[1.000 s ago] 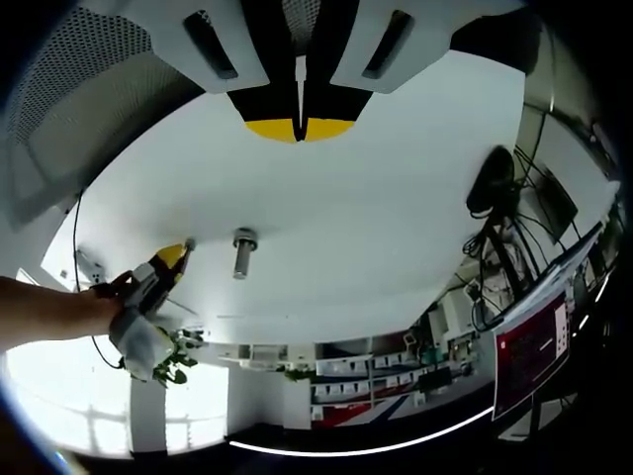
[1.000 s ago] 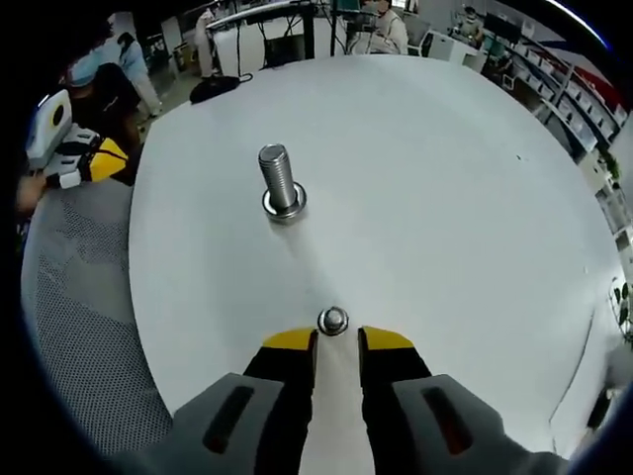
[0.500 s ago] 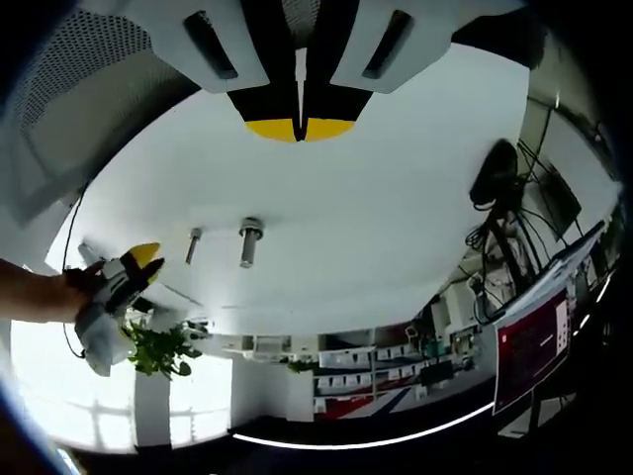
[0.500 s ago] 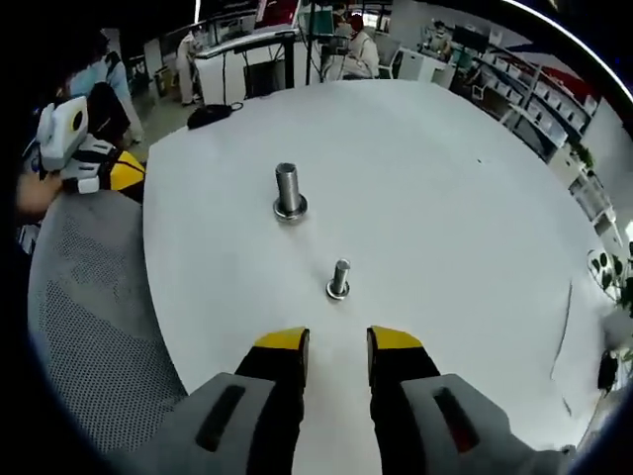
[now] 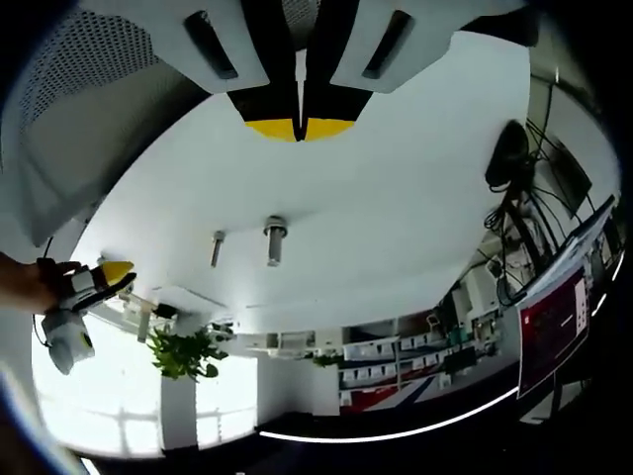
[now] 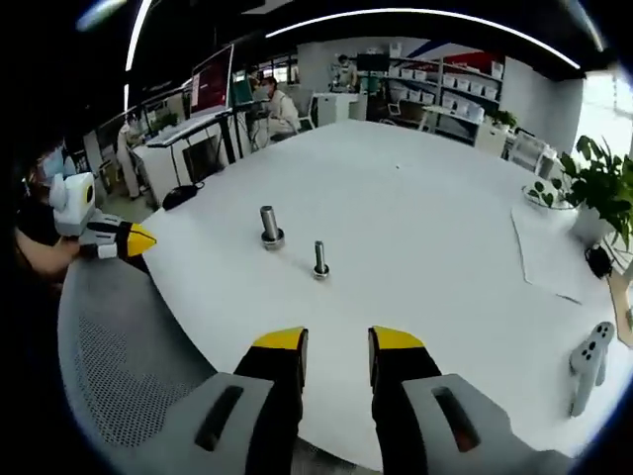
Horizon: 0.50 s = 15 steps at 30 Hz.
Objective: Place the washer onto the threaded stud by aligning its center hole with the stud, sliding it down to the base, and recovering from edge contact or off-axis alignment until the washer reaches the visible bottom stop.
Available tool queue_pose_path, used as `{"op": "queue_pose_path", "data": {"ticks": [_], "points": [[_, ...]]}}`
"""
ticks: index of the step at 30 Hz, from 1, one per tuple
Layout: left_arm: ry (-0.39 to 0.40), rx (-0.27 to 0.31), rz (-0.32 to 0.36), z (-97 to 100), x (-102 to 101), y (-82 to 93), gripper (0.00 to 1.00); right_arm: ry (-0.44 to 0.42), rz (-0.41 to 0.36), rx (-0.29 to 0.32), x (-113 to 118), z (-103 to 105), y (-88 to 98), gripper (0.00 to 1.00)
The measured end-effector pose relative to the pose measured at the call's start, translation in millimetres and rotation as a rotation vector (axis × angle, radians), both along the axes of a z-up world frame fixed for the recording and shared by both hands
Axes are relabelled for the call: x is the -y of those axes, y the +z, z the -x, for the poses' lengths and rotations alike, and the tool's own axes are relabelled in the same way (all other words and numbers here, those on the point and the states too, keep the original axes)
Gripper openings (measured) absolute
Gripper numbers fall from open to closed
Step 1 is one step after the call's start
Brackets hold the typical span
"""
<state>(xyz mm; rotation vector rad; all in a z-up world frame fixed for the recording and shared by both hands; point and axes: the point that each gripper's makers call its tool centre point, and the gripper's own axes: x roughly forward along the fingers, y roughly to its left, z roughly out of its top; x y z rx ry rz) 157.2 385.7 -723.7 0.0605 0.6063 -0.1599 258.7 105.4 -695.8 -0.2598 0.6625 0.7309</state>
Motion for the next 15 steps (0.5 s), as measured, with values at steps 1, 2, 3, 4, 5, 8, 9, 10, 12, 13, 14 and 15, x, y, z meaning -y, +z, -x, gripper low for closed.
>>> {"op": "queue_pose_path", "data": {"ticks": [1, 2, 3, 4, 5, 8, 9, 10, 12, 13, 14, 15], "points": [[-0.002, -0.008, -0.002, 0.5, 0, -1.1, 0.00, -0.007, -0.002, 0.009, 4, 3, 0.9, 0.27], [-0.005, -0.008, 0.001, 0.5, 1, -1.2, 0.00, -0.027, -0.009, 0.017, 9, 7, 1.4, 0.27], [-0.006, -0.008, 0.002, 0.5, 1, -1.2, 0.00, -0.041, -0.023, 0.019, 12, 10, 1.5, 0.27], [-0.009, -0.015, 0.000, 0.9, 1, -1.8, 0.00, -0.050, -0.037, 0.019, 14, 14, 0.9, 0.28], [-0.010, -0.025, -0.002, 1.6, 1, -3.0, 0.00, -0.060, -0.045, 0.020, 17, 18, -1.2, 0.29], [-0.012, -0.032, -0.005, 2.5, 2, -3.7, 0.00, -0.086, -0.059, 0.007, 22, 26, -8.7, 0.30], [-0.009, -0.035, -0.009, 2.7, 1, -4.1, 0.00, -0.087, -0.075, -0.001, 20, 31, -13.5, 0.31], [-0.006, -0.041, -0.012, 2.8, 1, -5.0, 0.00, -0.092, -0.084, -0.008, 20, 33, -15.7, 0.31], [-0.006, -0.062, -0.020, 4.4, 0, -7.6, 0.00, -0.110, -0.120, -0.027, 17, 39, -18.5, 0.31], [-0.007, -0.084, -0.027, 6.0, 0, -10.8, 0.00, -0.118, -0.140, -0.038, 16, 41, -19.9, 0.31], [-0.005, -0.097, -0.032, 7.1, -1, -12.5, 0.00, -0.119, -0.143, -0.037, 15, 42, -20.8, 0.31], [0.014, -0.122, -0.052, 9.8, -5, -15.5, 0.00, -0.126, -0.143, -0.036, 15, 43, -22.4, 0.31]]}}
